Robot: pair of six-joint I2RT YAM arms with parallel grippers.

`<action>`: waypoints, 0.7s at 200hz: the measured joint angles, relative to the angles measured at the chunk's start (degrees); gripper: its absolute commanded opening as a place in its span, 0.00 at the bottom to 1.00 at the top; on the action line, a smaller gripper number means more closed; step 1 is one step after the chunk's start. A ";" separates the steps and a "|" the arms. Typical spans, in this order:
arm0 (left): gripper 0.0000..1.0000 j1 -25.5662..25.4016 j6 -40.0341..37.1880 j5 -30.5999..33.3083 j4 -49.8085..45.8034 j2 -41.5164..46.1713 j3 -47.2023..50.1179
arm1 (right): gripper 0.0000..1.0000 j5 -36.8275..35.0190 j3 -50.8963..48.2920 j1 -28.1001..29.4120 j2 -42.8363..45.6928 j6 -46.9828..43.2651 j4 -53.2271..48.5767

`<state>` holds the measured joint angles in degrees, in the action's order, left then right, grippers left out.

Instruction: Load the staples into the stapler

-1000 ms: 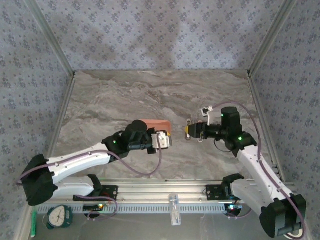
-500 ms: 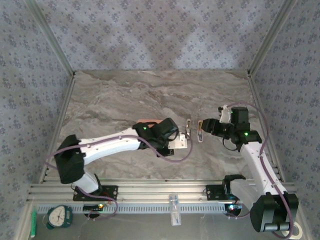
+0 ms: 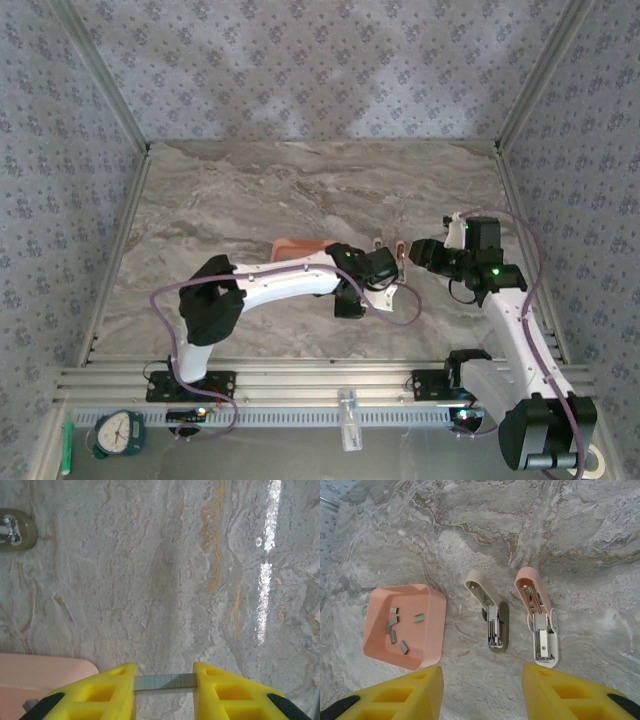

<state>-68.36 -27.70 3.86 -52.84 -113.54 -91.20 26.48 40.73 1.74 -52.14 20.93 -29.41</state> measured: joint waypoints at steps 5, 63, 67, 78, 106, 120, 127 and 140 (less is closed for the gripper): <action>0.31 -0.17 -0.31 0.24 -0.17 -0.52 -0.39 | 0.47 -0.13 -0.02 0.00 0.00 0.00 0.02; 0.31 -0.76 -2.49 1.99 -1.40 -5.16 -3.23 | 0.47 -0.70 -0.09 0.00 0.02 0.02 0.00; 0.31 -0.76 -2.62 2.10 -1.42 -5.44 -3.32 | 0.47 -0.79 -0.09 0.00 0.02 0.02 0.00; 0.32 -0.76 -2.95 2.25 -1.40 -6.21 -3.50 | 0.47 -0.85 -0.09 0.00 0.02 0.02 0.00; 0.33 -0.76 -3.76 2.25 -1.29 -7.48 -3.58 | 0.47 -1.49 -0.28 0.00 0.02 0.04 0.04; 0.34 -0.79 -4.02 2.19 -0.98 -7.80 -3.61 | 0.47 -1.73 -0.55 0.00 0.07 0.07 0.02; 0.34 -0.79 -4.22 2.19 -0.96 -8.04 -3.67 | 0.47 -1.86 -0.63 0.00 0.13 0.09 0.02; 0.34 -0.76 -4.31 2.08 -0.94 -8.59 -3.98 | 0.46 -1.92 -0.72 0.00 0.44 0.13 0.00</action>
<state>-69.12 -32.01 5.93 -53.78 -122.13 -95.18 24.56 40.01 1.74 -51.70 21.06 -29.41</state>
